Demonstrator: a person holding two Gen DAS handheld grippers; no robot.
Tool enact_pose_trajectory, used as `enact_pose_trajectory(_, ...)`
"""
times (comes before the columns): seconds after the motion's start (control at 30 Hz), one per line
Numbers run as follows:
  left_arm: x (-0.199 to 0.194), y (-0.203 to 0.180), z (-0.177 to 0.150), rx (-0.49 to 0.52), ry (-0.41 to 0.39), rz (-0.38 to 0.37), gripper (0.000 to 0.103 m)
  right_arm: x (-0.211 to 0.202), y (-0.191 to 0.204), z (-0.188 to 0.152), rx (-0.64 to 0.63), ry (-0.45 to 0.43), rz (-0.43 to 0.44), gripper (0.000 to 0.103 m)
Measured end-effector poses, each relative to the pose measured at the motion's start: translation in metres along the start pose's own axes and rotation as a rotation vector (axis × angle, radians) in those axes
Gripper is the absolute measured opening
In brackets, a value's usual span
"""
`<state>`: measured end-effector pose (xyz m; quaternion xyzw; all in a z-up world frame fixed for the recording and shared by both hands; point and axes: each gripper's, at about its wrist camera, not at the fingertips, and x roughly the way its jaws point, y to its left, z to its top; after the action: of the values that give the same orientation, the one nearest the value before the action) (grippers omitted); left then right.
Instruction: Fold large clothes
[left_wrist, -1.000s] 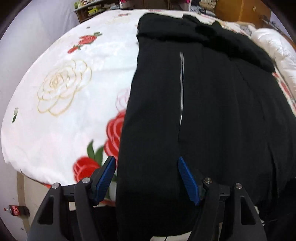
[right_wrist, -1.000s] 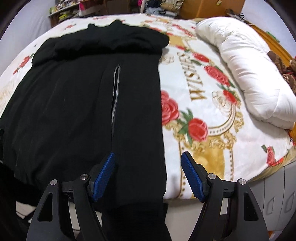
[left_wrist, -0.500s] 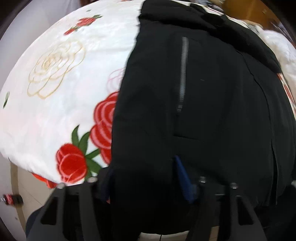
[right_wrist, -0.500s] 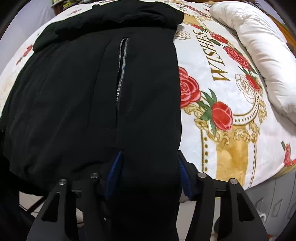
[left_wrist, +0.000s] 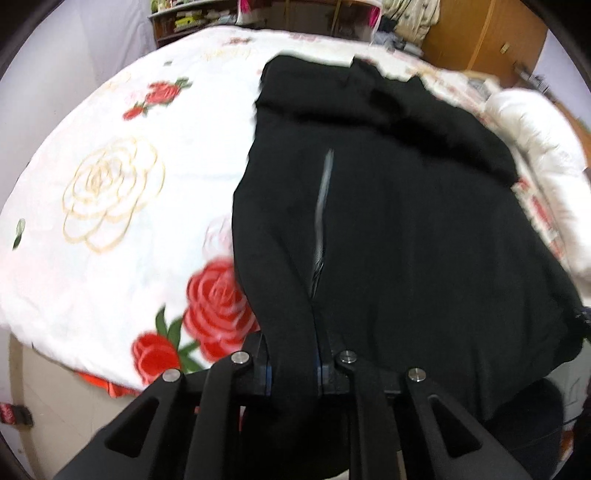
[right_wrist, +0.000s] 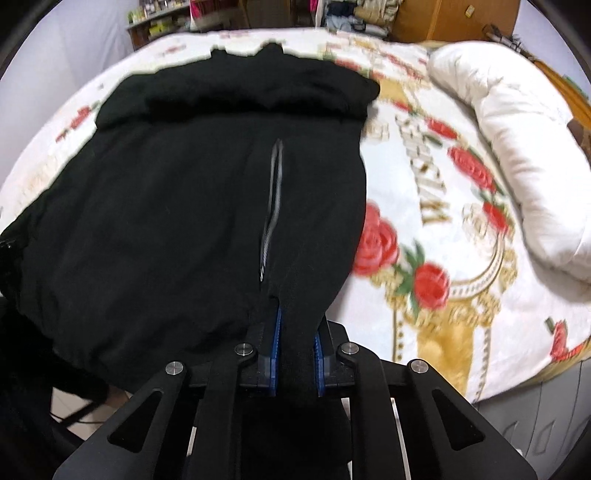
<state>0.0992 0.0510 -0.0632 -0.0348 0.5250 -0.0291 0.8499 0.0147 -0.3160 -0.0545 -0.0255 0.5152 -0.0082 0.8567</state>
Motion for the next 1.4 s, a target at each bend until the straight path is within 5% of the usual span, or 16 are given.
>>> enact_pose_trajectory(0.23, -0.037, -0.016, 0.052, 0.02, -0.117, -0.072, 0.016, -0.042, 0.012, 0.054, -0.015, -0.126, -0.006, 0.014)
enact_pose_trajectory(0.57, -0.05, -0.018, 0.11, -0.021, -0.192, -0.083, 0.016, -0.05, 0.015, 0.119, -0.022, -0.176, -0.048, 0.014)
enact_pose_trajectory(1.4, 0.019, -0.012, 0.26, -0.139, -0.166, -0.019, 0.017, 0.018, -0.027, 0.278, 0.045, -0.143, -0.029, 0.015)
